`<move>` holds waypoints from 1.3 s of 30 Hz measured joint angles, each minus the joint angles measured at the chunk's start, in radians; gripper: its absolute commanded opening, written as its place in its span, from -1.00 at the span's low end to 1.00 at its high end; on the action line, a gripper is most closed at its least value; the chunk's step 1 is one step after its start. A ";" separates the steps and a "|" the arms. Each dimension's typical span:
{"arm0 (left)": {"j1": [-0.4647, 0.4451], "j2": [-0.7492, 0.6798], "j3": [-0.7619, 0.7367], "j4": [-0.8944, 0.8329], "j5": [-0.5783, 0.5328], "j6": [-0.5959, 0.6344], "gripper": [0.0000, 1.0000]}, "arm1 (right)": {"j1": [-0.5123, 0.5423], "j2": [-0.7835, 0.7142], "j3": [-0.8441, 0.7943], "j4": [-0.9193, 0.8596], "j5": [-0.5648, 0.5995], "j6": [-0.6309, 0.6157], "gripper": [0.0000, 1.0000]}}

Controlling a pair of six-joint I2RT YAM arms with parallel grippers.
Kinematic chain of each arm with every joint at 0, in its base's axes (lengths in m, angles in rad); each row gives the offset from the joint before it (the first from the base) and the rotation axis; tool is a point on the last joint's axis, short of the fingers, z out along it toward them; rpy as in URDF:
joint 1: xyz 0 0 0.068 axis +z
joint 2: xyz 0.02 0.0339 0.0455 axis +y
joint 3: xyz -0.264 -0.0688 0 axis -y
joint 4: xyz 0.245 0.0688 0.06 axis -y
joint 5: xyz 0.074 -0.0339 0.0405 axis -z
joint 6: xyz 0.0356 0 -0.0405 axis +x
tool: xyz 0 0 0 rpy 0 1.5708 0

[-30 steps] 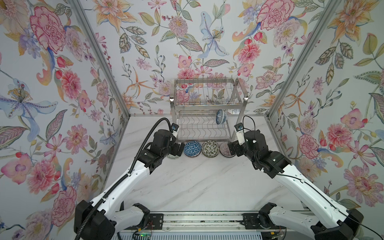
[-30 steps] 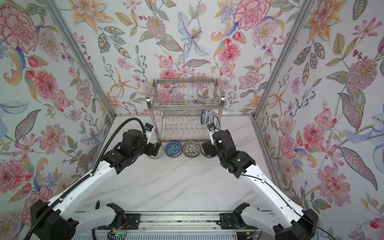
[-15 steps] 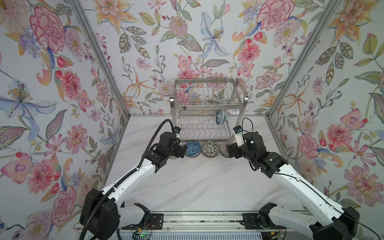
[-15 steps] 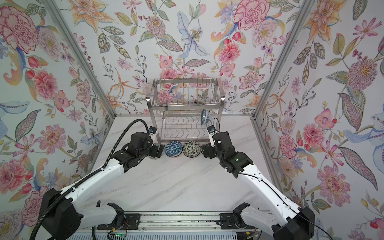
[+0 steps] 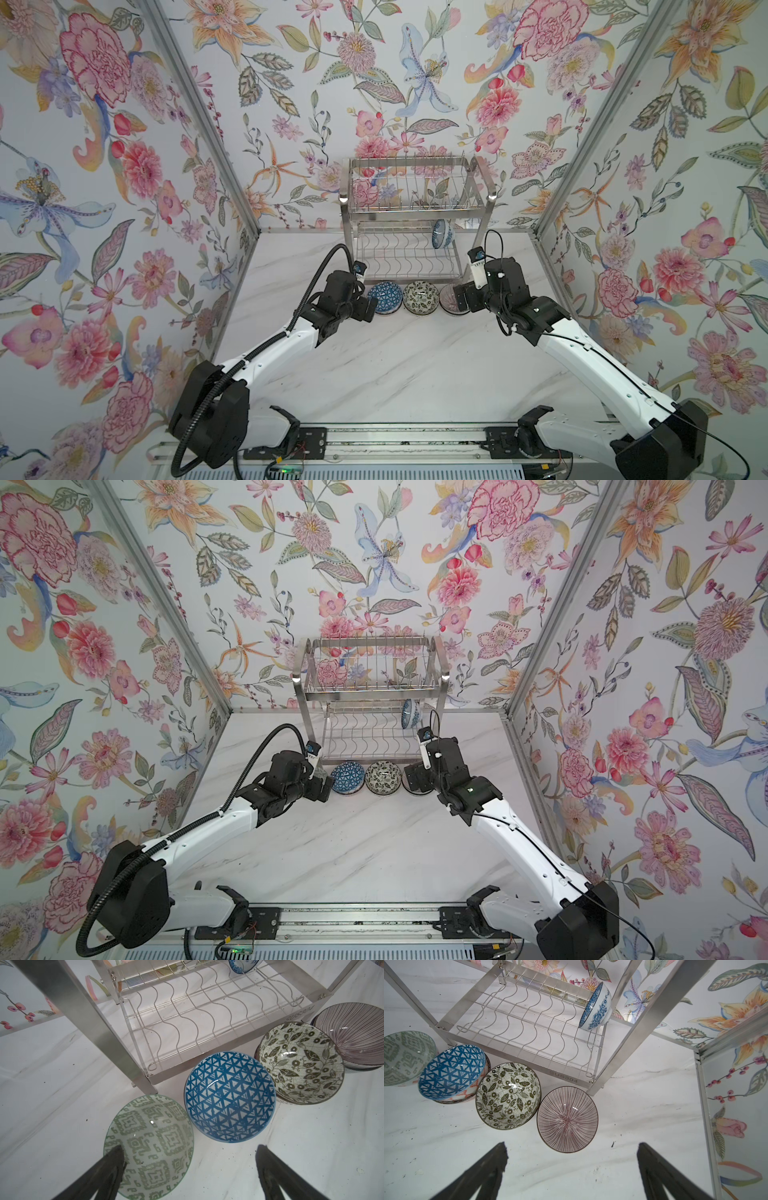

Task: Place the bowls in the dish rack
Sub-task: 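Lower the left gripper onto the blue triangle-pattern bowl rim while the right gripper hovers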

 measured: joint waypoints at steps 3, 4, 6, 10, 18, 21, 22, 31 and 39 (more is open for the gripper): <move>0.000 0.029 -0.003 0.032 0.027 -0.012 0.98 | -0.011 0.000 0.000 0.007 -0.014 0.007 0.98; 0.000 0.040 -0.003 0.041 0.034 -0.014 0.99 | -0.013 0.000 0.000 0.008 -0.019 0.008 0.98; 0.000 0.065 -0.003 0.055 0.047 -0.018 0.98 | -0.016 0.000 0.000 0.010 -0.025 0.011 0.98; -0.001 0.122 -0.002 0.072 0.055 -0.026 0.87 | -0.017 0.000 0.000 0.010 -0.028 0.011 0.98; -0.001 0.209 0.040 0.092 0.049 -0.042 0.40 | -0.017 -0.021 -0.001 0.010 -0.027 0.011 0.98; -0.001 0.257 0.080 0.099 0.040 -0.039 0.24 | -0.017 -0.034 -0.002 0.010 -0.027 0.011 0.98; -0.001 0.269 0.089 0.099 0.035 -0.035 0.17 | -0.017 -0.037 -0.003 0.010 -0.027 0.011 0.98; 0.018 0.331 0.133 0.112 0.024 -0.009 -0.06 | -0.017 -0.046 -0.003 0.010 -0.027 0.011 0.98; 0.033 0.385 0.178 0.134 0.025 0.013 -0.32 | -0.017 -0.047 -0.003 0.010 -0.027 0.011 0.98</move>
